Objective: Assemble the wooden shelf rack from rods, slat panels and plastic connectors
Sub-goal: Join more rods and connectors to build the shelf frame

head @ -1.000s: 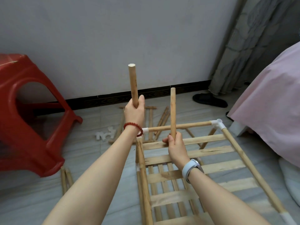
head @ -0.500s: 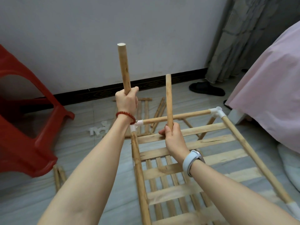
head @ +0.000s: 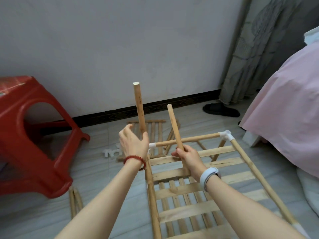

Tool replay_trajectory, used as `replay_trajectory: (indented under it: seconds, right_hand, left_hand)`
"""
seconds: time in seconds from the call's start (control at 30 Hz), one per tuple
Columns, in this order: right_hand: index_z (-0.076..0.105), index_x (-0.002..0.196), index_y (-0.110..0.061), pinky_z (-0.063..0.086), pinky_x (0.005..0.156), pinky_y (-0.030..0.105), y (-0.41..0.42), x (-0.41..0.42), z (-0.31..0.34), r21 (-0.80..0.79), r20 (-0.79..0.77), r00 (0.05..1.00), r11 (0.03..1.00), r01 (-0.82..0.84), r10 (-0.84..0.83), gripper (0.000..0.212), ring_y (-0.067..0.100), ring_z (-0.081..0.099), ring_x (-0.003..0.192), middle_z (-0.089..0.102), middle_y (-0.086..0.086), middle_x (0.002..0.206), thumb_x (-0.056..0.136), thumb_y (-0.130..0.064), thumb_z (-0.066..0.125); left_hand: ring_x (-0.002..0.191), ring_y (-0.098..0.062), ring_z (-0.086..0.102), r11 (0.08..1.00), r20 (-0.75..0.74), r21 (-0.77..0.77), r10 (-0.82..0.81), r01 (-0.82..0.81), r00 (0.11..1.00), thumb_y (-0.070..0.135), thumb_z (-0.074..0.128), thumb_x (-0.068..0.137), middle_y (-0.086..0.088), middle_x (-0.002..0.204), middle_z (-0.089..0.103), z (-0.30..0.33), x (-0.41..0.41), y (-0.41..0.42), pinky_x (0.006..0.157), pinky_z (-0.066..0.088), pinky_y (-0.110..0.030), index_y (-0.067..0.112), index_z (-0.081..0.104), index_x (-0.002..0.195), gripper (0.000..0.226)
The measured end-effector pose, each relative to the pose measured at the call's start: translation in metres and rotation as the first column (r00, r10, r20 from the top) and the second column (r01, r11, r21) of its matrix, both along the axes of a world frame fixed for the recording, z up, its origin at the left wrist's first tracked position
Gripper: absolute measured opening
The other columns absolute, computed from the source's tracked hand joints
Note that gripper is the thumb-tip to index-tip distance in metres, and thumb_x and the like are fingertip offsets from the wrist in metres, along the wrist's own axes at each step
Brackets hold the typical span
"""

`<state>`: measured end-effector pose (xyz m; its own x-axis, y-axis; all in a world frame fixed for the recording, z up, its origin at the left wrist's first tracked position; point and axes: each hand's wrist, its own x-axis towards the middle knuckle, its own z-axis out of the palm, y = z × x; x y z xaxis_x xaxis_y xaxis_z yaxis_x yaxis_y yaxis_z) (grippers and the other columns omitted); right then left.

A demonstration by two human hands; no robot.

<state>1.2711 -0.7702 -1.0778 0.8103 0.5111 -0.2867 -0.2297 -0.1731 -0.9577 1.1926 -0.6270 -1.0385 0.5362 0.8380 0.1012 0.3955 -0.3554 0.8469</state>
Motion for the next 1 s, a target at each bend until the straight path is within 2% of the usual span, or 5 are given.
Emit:
replay_trajectory:
  seconds: [0.13,0.27,0.53,0.7,1.0]
  right_hand:
    - [0.05,0.112,-0.011,0.045,0.066,0.025,-0.031,0.027,0.016,0.036,0.023,0.991,0.991,0.128,-0.129,0.019,0.015,0.052,0.07,0.053,0.005,0.081,0.095,-0.002,0.044]
    - [0.042,0.114,-0.017,0.041,0.059,0.023,-0.069,0.066,0.032,0.061,0.163,0.942,0.956,0.286,-0.292,0.025,0.013,0.045,0.061,0.047,0.003,0.076,0.095,-0.002,0.043]
    - [0.051,0.099,-0.028,0.045,0.073,0.028,-0.096,0.149,0.045,0.308,0.134,0.799,0.791,0.529,-0.587,0.012,0.011,0.053,0.072,0.052,-0.004,0.076,0.097,-0.017,0.046]
    - [0.045,0.092,-0.029,0.046,0.09,0.037,-0.096,0.183,0.04,0.407,0.122,0.772,0.741,0.534,-0.623,0.017,0.016,0.064,0.08,0.059,-0.001,0.073,0.099,-0.015,0.038]
    - [0.043,0.096,-0.029,0.042,0.082,0.032,-0.112,0.191,0.022,0.407,0.099,0.811,0.767,0.496,-0.577,0.014,0.019,0.067,0.096,0.064,0.005,0.081,0.101,-0.018,0.035]
  left_hand:
    - [0.106,-0.021,0.045,0.882,-0.134,0.443,-0.114,0.162,0.984,0.019,0.056,0.086,-0.005,0.113,0.049,-0.012,-0.006,-0.034,0.086,0.032,-0.029,0.012,0.051,0.116,0.031]
    - [0.122,-0.017,0.035,0.765,-0.475,0.36,-0.342,0.534,0.811,0.034,0.043,0.093,0.001,0.129,0.042,-0.02,0.04,-0.066,0.101,0.03,-0.034,0.022,0.043,0.129,0.037]
    - [0.144,-0.026,-0.002,0.622,-0.728,0.235,-0.396,0.746,0.56,0.067,0.024,0.088,0.002,0.157,0.003,-0.048,0.13,-0.107,0.112,-0.003,-0.059,0.034,0.001,0.148,0.072]
    - [0.141,-0.026,0.011,0.601,-0.719,0.361,-0.307,0.713,0.623,0.075,0.014,0.083,0.003,0.155,0.012,-0.076,0.138,-0.111,0.11,0.003,-0.053,0.039,-0.002,0.146,0.075]
    - [0.139,-0.025,0.014,0.586,-0.72,0.386,-0.292,0.713,0.63,0.074,0.011,0.083,0.001,0.152,0.015,-0.082,0.138,-0.114,0.11,0.008,-0.052,0.038,-0.002,0.146,0.074]
